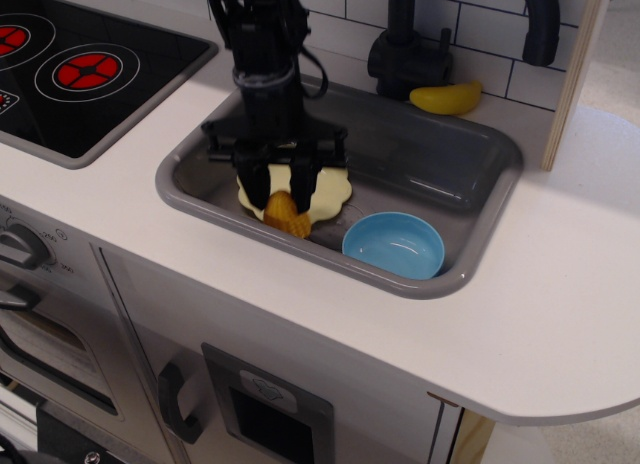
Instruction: Take corn out of bowl sink
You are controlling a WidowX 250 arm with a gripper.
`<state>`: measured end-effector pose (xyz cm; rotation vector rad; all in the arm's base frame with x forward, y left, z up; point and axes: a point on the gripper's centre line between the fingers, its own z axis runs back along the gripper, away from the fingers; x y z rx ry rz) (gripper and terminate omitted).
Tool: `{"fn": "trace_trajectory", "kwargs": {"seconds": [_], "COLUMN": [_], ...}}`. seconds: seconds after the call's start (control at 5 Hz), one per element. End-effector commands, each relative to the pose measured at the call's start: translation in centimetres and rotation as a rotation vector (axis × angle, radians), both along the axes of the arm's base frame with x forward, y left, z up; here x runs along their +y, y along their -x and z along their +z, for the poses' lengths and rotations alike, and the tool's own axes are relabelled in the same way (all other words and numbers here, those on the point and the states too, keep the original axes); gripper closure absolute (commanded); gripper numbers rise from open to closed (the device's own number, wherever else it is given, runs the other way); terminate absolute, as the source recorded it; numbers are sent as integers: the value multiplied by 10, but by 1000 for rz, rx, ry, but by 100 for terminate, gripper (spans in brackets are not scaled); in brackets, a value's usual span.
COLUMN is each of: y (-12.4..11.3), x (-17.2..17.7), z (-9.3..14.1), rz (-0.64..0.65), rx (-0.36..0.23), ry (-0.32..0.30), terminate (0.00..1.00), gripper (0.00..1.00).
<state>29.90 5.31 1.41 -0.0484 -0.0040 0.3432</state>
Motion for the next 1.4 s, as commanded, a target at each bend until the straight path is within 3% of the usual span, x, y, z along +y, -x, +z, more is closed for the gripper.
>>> {"fn": "trace_trajectory", "kwargs": {"seconds": [0.0, 0.2, 0.6, 1.0, 1.2], "y": [-3, -6, -10, -14, -14], "x": [11, 10, 6, 9, 9], "z": [1, 4, 34, 48, 48], "rz": [1, 16, 43, 45, 45], "rx": [-12, 5, -25, -48, -48], "ry": [-58, -59, 14, 27, 27], "terminate": [0, 0, 0, 0, 100], "gripper": [0, 0, 0, 0, 0]}}
